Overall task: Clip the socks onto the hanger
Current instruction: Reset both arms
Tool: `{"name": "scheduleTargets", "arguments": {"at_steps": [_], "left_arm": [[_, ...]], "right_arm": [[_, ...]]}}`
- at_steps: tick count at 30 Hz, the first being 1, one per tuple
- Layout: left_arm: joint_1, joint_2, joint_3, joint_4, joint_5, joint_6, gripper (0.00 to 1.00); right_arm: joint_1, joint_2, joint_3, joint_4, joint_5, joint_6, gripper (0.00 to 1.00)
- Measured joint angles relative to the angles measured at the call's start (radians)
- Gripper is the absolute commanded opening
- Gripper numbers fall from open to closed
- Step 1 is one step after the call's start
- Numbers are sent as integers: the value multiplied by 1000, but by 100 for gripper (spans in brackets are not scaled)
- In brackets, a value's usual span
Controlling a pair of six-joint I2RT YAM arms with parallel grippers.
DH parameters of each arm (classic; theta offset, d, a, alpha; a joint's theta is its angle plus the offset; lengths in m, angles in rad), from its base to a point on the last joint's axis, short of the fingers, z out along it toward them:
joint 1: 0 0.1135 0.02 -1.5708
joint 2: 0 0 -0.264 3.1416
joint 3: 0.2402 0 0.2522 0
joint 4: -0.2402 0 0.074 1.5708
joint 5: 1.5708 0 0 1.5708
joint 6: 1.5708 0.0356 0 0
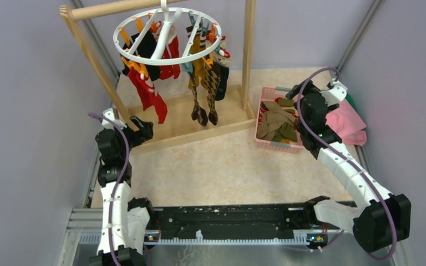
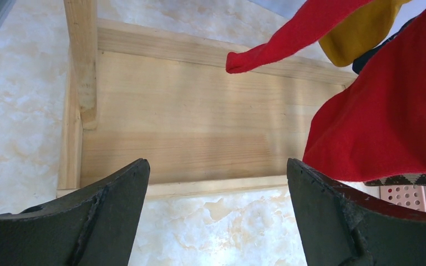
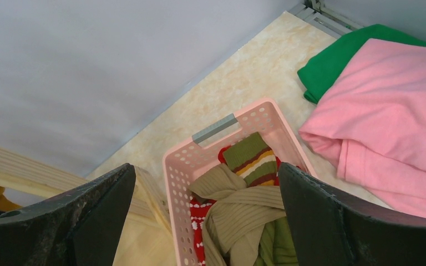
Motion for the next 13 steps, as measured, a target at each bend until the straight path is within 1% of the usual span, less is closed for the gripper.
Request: {"name": "scheduleTargets", "arguments": {"at_steps": [13], "left_arm": [[0, 0, 0, 0, 21, 11, 99]], "right_arm": [[0, -26, -23, 24, 0, -4, 99]]}}
